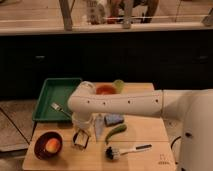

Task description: Place eraser in metal cup

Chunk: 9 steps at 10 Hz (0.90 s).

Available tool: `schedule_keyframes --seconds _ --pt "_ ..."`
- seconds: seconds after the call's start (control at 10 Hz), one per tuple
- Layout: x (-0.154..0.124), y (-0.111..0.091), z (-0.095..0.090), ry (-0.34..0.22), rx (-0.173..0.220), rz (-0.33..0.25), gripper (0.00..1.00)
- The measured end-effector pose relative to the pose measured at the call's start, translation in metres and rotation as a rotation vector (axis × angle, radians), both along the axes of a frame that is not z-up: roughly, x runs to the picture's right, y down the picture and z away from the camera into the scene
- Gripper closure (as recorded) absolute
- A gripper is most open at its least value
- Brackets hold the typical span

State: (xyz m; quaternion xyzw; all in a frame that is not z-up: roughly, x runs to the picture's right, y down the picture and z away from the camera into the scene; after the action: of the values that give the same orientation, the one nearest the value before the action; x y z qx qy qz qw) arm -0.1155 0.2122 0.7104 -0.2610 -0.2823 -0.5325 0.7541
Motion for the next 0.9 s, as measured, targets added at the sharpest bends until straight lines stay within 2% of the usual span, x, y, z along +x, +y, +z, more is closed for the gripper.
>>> schedule_keyframes --seconds 0.9 --pt "-0.0026 0.004 0.0029 -0.006 -0.023 -0.011 1.0"
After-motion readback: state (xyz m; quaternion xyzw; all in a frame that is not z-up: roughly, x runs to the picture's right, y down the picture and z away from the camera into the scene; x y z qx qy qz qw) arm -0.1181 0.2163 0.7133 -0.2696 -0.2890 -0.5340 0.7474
